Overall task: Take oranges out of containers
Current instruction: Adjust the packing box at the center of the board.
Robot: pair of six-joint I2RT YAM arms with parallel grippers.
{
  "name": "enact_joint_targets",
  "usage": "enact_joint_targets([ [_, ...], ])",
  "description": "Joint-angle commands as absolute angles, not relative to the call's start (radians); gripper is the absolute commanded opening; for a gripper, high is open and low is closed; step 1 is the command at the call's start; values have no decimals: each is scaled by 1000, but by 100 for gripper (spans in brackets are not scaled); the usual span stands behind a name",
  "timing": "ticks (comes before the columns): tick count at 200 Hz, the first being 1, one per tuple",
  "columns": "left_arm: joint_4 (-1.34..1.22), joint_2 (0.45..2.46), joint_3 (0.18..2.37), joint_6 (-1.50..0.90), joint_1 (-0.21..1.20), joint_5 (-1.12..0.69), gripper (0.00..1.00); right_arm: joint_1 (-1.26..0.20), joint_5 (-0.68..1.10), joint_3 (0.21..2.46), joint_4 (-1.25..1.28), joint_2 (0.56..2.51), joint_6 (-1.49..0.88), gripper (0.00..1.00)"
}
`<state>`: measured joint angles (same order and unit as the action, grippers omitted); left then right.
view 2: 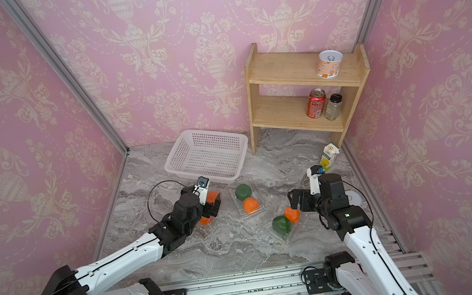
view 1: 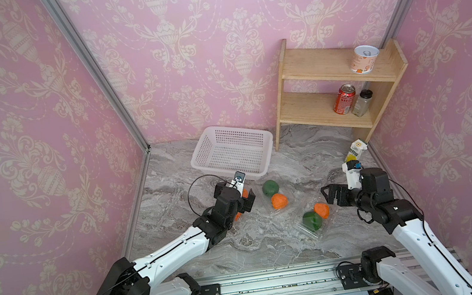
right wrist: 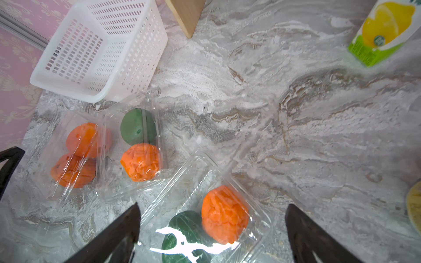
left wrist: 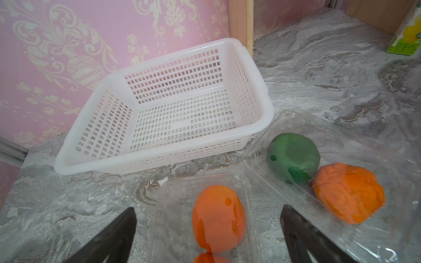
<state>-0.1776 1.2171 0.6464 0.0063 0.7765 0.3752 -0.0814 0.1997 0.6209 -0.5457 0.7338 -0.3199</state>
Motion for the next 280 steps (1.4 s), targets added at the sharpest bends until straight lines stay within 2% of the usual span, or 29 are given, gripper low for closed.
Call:
enact_joint_targets([
  [1,-186,1251,679,-23,822,306,99,-87,264,596,-620,682,-388,100],
  [34,-236,1361,698,50,936,294,99,-88,289,578,-620,645,-467,100],
  [70,-258,1455,726,122,1053,417,99,-88,283,580,-669,653,-486,98],
  [103,-293,1525,772,59,1070,331,99,-88,308,561,-675,670,-509,96],
  [143,-297,1653,855,-24,1074,366,99,-90,299,521,-669,666,-514,94],
  [200,-235,1792,1014,17,1072,438,99,-89,273,499,-669,652,-517,91],
  [243,-210,1879,1106,-7,1059,424,99,-89,254,491,-670,640,-524,91],
  [280,-180,1895,1132,-91,1031,333,70,-89,241,491,-673,643,-526,91],
])
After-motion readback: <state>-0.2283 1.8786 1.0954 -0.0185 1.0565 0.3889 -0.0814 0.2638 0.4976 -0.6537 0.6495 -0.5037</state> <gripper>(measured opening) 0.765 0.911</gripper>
